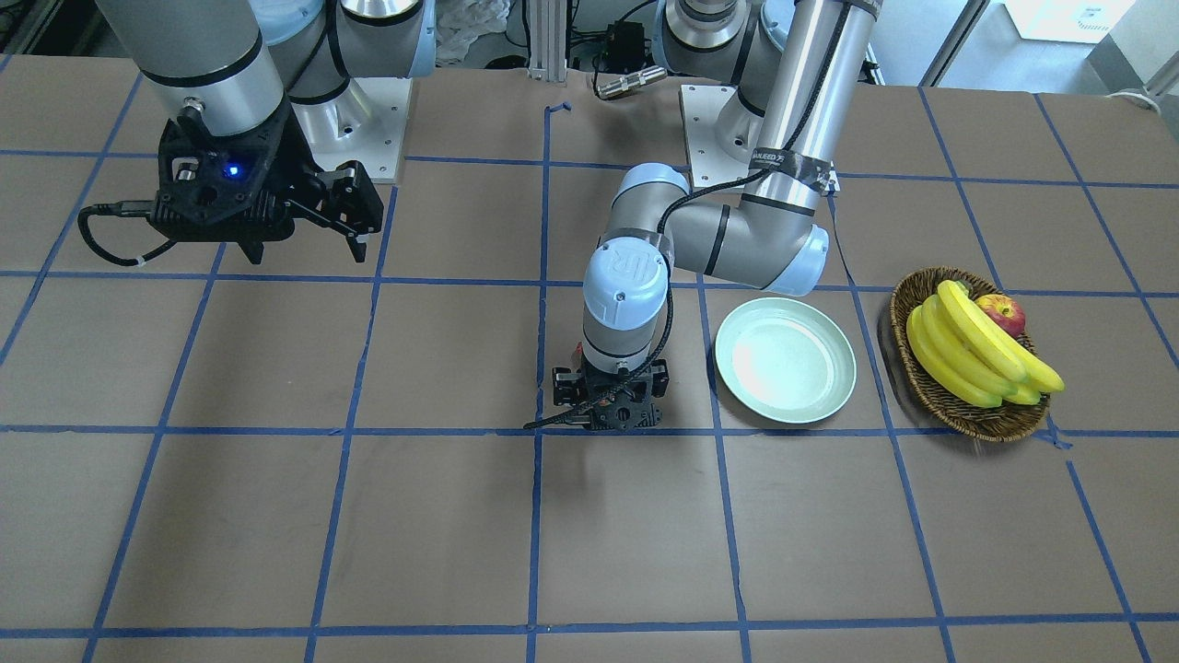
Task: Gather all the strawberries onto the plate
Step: 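Lower the left gripper and grasp one strawberry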
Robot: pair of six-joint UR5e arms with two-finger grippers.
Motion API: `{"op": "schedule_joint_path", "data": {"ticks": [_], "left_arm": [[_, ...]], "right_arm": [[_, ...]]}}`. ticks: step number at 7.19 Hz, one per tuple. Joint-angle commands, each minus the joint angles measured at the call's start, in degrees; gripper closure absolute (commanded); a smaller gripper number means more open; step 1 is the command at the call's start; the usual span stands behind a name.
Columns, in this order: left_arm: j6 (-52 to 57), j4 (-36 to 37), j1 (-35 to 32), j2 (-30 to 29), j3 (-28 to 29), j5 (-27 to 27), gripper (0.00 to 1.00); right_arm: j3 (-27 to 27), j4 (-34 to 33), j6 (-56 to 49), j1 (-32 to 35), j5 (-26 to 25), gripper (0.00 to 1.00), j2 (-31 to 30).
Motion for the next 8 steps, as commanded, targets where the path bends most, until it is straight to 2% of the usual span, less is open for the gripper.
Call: {"op": "schedule_joint_path", "data": {"ticks": [1, 3, 4, 6, 8], "left_arm": [[0.32, 0.06, -0.04, 0.29, -0.18, 0.00, 0.71], [0.41, 0.06, -0.04, 1.34, -0.09, 0.00, 0.83], [0.94, 0.06, 0.05, 2.39, 0.00, 0.09, 0.83], [4.17, -3.00, 1.09, 5.64, -1.75, 5.59, 0.80], [14.77, -5.04, 7.31, 10.81, -7.52, 6.33, 0.80]], "right_arm": [[0.00, 0.00, 0.00, 0.04, 0.00, 0.00, -0.08], [0.09, 0.00, 0.00, 0.04, 0.00, 0.00, -0.08], [0.09, 0.00, 0.00, 0.04, 0.00, 0.00, -0.08], [0.00, 0.00, 0.09, 0.04, 0.00, 0.00, -0.08], [0.09, 0.00, 0.09, 0.04, 0.00, 0.00, -0.08]]}}
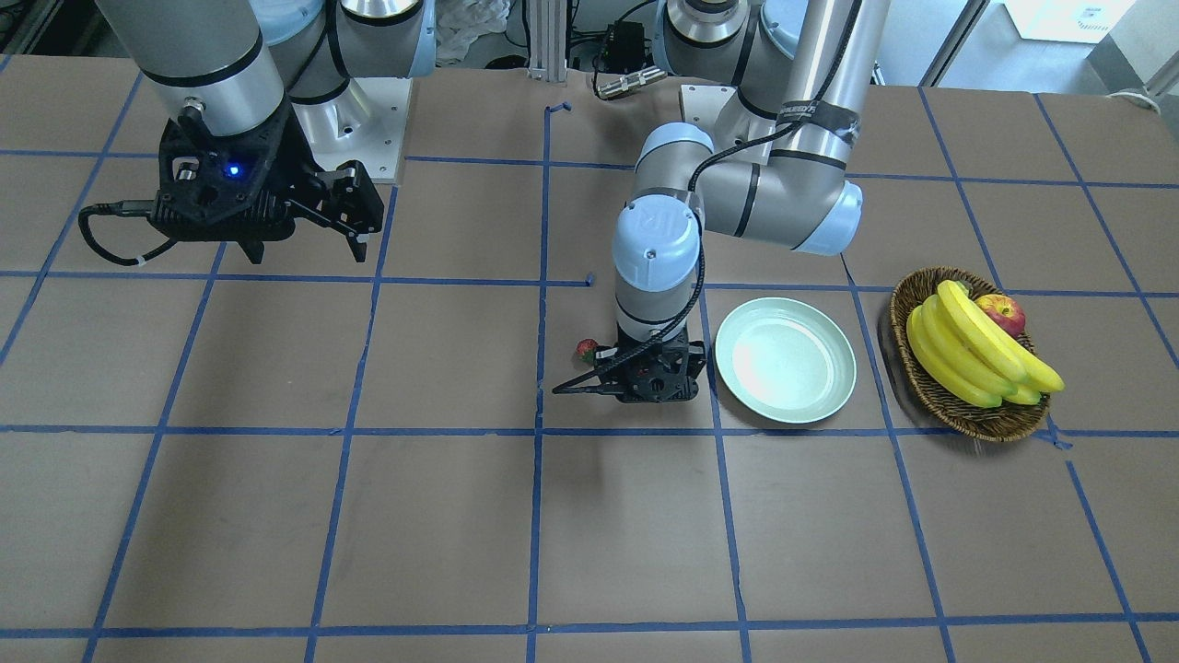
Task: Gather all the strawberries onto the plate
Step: 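Lower the left gripper and grasp one strawberry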
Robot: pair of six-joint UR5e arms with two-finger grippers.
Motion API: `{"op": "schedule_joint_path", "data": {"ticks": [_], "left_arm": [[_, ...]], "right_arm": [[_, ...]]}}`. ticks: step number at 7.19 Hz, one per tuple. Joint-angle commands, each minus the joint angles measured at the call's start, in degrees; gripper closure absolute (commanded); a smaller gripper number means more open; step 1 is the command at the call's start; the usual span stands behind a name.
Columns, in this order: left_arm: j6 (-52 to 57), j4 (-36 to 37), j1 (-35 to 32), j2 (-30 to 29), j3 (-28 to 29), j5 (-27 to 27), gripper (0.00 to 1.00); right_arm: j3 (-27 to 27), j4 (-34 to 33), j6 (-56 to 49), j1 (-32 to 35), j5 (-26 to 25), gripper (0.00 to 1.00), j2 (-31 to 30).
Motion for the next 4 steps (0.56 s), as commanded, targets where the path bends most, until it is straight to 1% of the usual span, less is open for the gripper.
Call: {"op": "schedule_joint_path", "data": {"ticks": [1, 2, 3, 4], "left_arm": [[13.23, -0.25, 8.21, 5.20, -6.99, 0.61, 0.80], [19.39, -0.33, 12.44, 7.23, -8.85, 0.61, 0.80], [23.10, -0.33, 15.09, 8.46, -10.52, 0.61, 0.79], [23.58, -0.68, 18.16, 9.00, -11.75, 0.53, 0.62]], "right_arm": [[0.04, 0.00, -0.09, 0.00, 0.00, 0.00, 0.00], [0.04, 0.09, -0.09, 0.00, 0.00, 0.00, 0.00], [0.04, 0.00, -0.09, 0.00, 0.00, 0.00, 0.00], [0.04, 0.00, -0.09, 0.00, 0.00, 0.00, 0.00]]}}
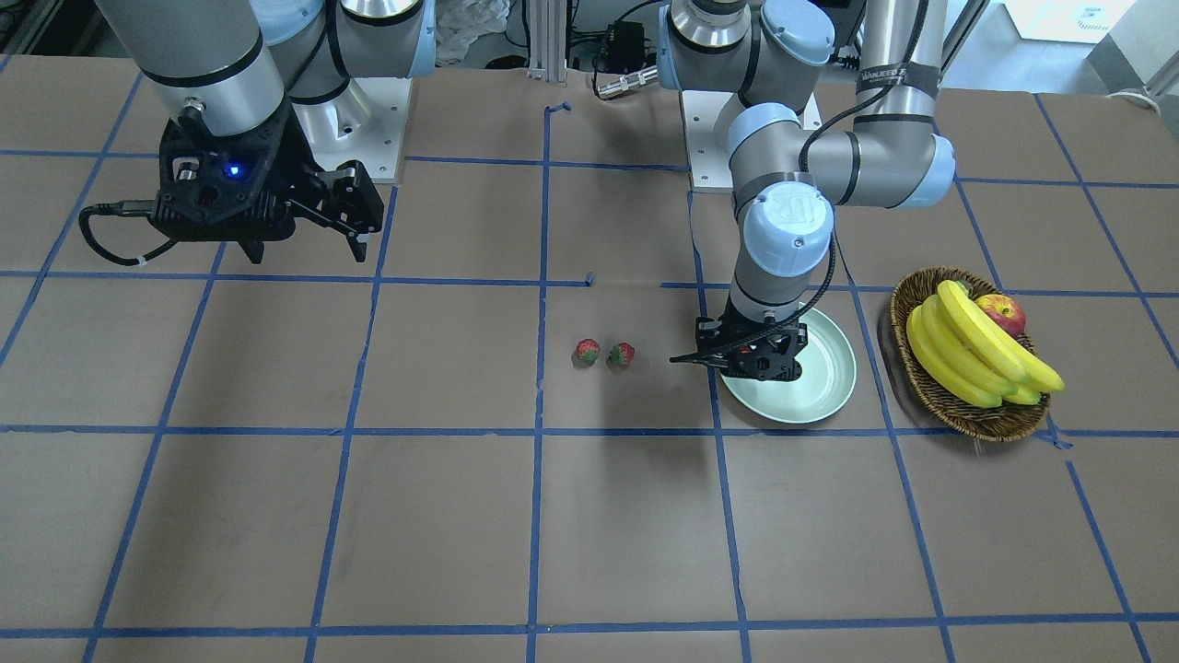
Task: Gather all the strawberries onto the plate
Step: 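Carry the strawberry onto the green plate and open the left gripper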
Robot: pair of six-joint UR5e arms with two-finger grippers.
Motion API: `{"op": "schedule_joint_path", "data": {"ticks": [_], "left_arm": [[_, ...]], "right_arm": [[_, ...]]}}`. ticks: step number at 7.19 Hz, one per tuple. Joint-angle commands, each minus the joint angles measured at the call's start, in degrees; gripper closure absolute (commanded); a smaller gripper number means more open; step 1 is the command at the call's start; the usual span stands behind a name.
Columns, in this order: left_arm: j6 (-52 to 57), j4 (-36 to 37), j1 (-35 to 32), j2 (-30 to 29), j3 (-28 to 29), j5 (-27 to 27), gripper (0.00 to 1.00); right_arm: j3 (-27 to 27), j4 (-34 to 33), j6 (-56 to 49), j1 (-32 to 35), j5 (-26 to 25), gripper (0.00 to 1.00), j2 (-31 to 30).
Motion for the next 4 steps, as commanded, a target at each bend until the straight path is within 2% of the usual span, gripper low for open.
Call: {"op": "schedule_joint_path", "data": {"ticks": [1, 2, 4], "left_arm": [[2.77, -0.27, 4.61, 1.17, -2.84, -0.41, 0.19], [2.34, 0.00, 4.18, 1.17, -2.76, -0.51, 0.02], [-1.67, 0.61, 1.73, 2.40, 0.64, -1.12, 0.00]], "right_arm": [[0.00, -0.02, 0.08, 0.00, 0.00, 0.00, 0.00], [0.00, 0.06, 0.08, 0.00, 0.00, 0.00, 0.00], [0.70, 0.06, 0.08, 0.00, 0.00, 0.00, -0.18]]}}
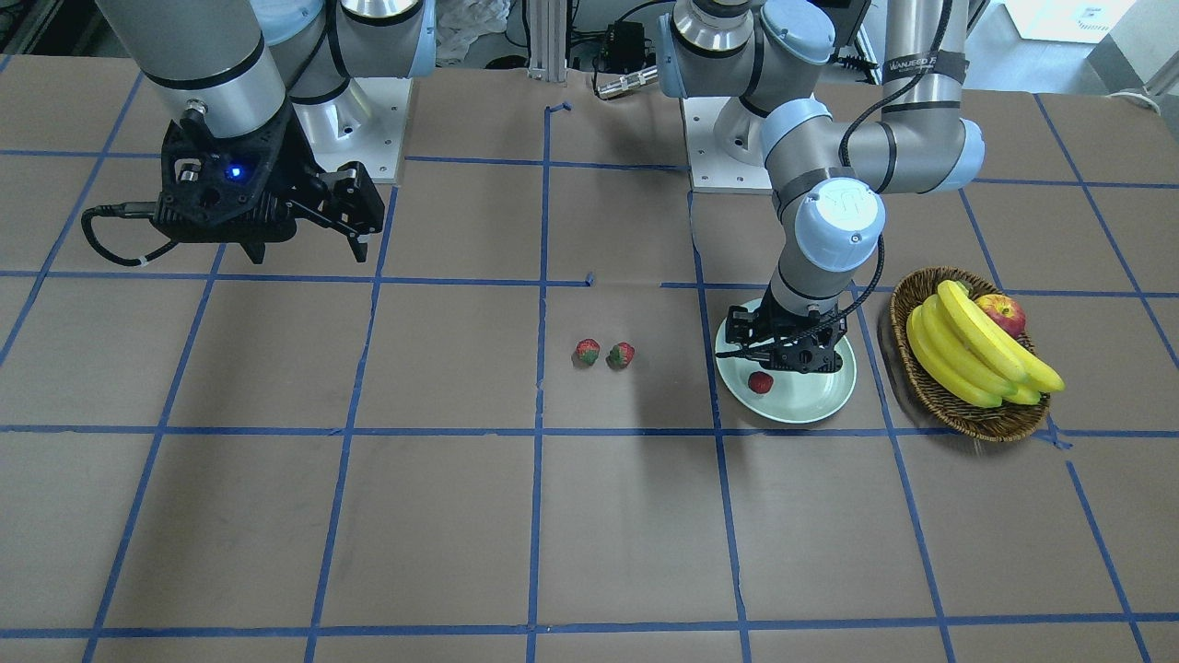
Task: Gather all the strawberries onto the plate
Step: 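Carry the strawberry onto the green plate and open the left gripper, then return the left gripper to the cluster and grasp a second strawberry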
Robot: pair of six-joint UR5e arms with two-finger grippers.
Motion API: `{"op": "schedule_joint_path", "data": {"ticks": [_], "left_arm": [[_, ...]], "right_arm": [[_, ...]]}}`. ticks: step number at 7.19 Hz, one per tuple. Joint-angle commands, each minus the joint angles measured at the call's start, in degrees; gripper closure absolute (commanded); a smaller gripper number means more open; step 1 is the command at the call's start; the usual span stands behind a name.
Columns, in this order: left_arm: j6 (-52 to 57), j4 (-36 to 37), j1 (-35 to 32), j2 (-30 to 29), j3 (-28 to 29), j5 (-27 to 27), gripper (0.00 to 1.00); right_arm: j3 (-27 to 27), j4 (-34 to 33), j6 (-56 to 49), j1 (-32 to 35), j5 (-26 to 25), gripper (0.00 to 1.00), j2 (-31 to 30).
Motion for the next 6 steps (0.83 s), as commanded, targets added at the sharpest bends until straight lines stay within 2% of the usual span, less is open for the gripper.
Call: {"op": "schedule_joint_path", "data": {"ticks": [1, 3, 6], "left_arm": [[-12.71, -0.19, -5.34, -0.22, 3.96, -2.16, 0.00], [-36.50, -0.28, -13.34, -1.28, 5.21, -2.43, 0.00], [-69.33, 2.17, -17.66, -4.17, 5.12, -7.96, 0.00]], "right_arm": [[0.34, -0.04, 0.00, 0.00, 0.00, 0.00, -0.12], [0.43, 0.05, 0.00, 0.09, 0.00, 0.00, -0.03], [0.43, 0.05, 0.00, 0.09, 0.00, 0.00, -0.03]]}}
